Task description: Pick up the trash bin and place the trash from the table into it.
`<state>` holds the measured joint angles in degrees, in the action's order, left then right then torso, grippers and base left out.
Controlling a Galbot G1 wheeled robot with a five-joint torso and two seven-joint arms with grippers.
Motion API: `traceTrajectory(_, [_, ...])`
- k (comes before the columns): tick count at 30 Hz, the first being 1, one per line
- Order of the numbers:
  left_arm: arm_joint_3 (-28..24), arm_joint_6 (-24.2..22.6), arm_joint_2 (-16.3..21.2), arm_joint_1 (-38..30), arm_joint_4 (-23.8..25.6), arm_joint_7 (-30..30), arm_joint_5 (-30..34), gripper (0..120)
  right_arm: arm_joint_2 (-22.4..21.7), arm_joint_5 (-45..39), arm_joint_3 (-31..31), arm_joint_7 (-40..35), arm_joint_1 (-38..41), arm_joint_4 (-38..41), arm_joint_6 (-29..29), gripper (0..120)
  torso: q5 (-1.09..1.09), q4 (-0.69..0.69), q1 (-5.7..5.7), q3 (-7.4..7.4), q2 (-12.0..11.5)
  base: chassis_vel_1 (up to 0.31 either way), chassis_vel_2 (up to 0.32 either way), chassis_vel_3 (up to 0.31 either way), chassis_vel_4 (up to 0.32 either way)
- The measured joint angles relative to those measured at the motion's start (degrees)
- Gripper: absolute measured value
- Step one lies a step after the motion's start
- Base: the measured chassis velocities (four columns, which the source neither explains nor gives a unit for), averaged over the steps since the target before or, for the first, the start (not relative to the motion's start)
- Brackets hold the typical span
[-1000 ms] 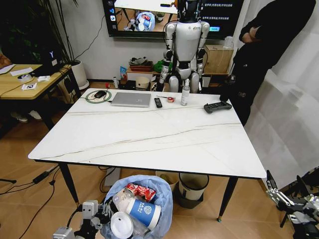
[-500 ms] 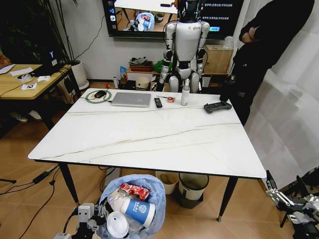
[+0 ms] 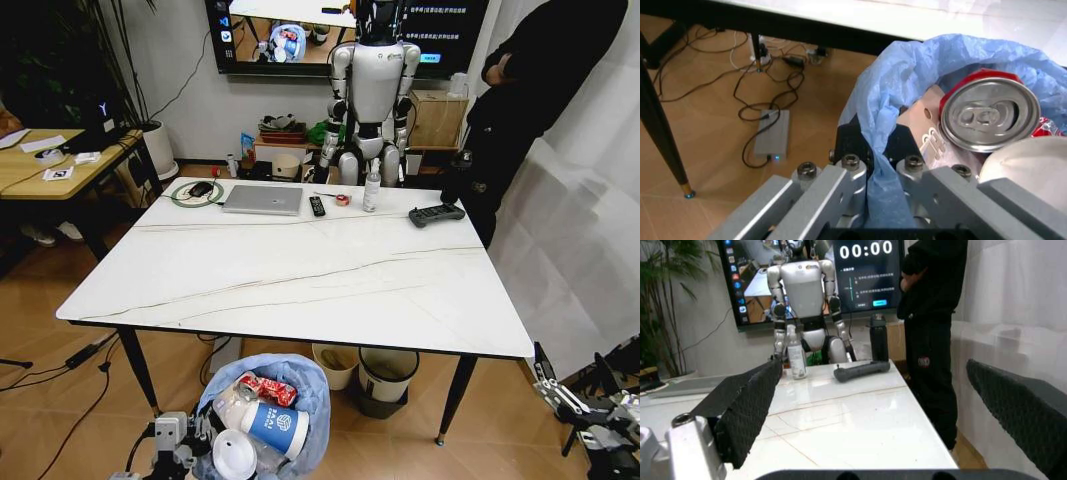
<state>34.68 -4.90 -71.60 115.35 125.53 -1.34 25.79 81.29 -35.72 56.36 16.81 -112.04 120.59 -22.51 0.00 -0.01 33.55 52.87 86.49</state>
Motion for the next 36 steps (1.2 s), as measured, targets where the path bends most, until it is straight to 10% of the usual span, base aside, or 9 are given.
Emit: traceTrajectory(36, [-0.69,-1.70,-2.22,-1.55,-1.94,1.29,0.44,0,0.00,-0.03,0.00,0.00,0.00,0.01,0.02,100,0.00,0.00,-5.33,-6.42,-11.75,0.000,0.000,0.000,0.000])
